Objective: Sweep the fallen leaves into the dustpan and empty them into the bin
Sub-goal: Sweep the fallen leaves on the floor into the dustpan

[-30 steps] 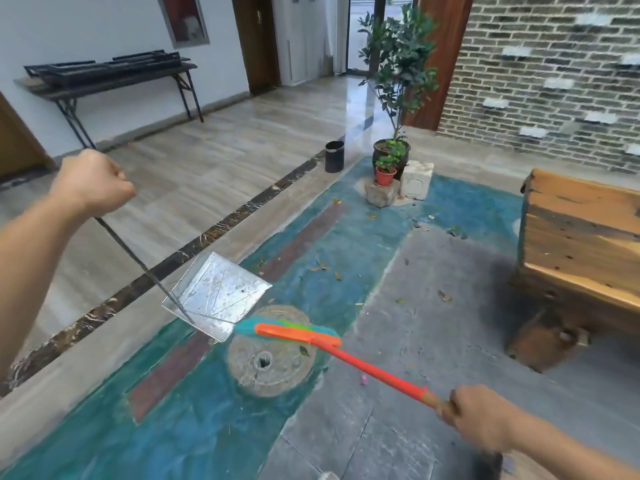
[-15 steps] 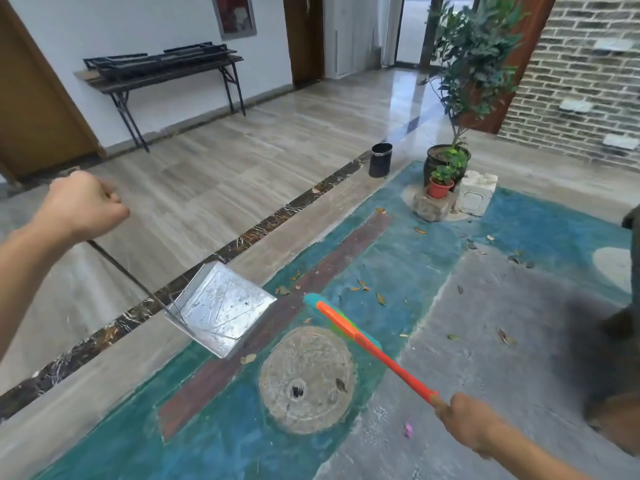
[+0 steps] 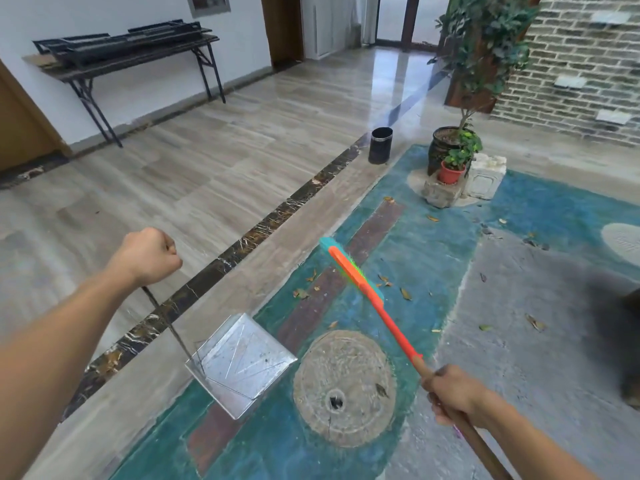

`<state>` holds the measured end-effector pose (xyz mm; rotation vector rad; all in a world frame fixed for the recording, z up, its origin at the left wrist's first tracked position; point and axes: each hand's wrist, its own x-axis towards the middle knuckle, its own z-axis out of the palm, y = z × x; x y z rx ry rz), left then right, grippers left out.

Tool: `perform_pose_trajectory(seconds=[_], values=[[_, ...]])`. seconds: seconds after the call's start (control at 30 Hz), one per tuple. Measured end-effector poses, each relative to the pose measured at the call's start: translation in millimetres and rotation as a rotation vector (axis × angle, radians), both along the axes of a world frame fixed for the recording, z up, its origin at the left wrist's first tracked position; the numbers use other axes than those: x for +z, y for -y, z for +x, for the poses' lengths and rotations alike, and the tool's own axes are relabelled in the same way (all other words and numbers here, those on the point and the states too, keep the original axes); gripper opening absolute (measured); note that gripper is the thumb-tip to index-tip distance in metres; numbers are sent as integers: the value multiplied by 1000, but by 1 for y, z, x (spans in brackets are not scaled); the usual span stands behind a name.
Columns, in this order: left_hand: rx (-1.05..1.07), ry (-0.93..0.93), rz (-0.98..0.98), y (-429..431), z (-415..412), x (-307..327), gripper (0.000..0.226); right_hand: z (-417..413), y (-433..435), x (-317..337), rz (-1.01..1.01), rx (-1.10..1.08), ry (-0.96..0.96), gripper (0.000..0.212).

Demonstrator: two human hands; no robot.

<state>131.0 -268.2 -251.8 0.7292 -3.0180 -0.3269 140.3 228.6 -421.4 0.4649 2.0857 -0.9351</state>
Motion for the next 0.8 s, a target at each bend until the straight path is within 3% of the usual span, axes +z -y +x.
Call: perform_pose_trajectory(seconds=[0.07, 0.2, 0.33, 0.43, 0.53, 0.8], values=[[-6, 15, 20, 26, -12, -13, 26, -1, 34, -2, -37, 8, 98, 14], [12, 66, 79, 70, -37, -43, 23, -23, 97, -40, 146, 108, -80, 33], [32, 104, 118, 112, -72, -76, 30, -75, 155, -64, 282, 287, -87, 39], [60, 130, 134, 142, -102, -106, 42, -139, 194, -86, 199, 214, -105, 35], [62, 147, 126, 172, -144, -147, 48, -209, 236, -135, 38, 74, 34, 27], [-28, 258, 71, 208, -200, -281, 46, -314, 335, -239, 220, 149, 2, 30]])
